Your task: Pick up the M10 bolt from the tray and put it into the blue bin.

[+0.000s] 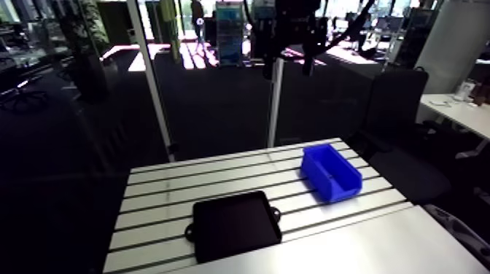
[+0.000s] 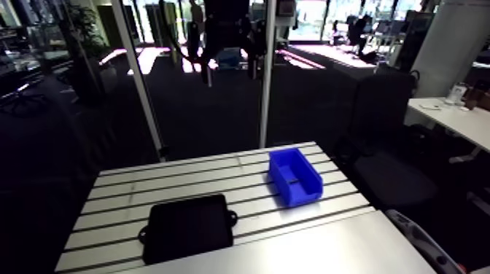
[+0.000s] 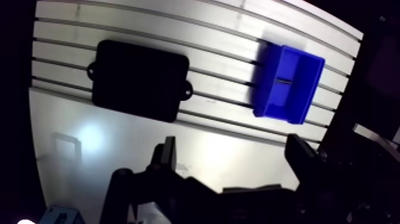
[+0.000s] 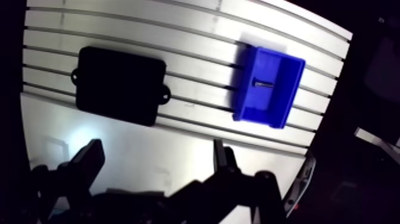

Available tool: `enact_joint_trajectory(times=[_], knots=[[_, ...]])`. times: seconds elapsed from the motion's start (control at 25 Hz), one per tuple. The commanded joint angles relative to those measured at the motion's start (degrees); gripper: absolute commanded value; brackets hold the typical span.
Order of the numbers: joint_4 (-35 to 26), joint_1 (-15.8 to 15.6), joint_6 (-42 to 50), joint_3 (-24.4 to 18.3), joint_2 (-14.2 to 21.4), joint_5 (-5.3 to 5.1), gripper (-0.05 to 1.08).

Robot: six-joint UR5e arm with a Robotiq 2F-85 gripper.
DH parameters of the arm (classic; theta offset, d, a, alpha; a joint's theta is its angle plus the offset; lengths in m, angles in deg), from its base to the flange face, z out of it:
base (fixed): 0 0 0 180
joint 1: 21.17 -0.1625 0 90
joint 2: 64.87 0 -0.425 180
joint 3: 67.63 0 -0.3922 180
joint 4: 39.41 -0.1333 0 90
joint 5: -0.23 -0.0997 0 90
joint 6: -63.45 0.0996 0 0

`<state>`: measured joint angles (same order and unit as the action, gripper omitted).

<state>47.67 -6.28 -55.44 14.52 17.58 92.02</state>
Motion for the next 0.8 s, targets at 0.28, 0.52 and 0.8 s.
enact_joint_trajectory(times=[0.28,0.52,0.8], knots=[[-5.04,-3.91,17.95,0.25,5.84,-1.04,0.01],[-3.37,-4.08,19.00,1.04,6.02,-0.95,0.01],[-2.40,-4.08,18.91,1.74,6.11,-0.43,0.01]])
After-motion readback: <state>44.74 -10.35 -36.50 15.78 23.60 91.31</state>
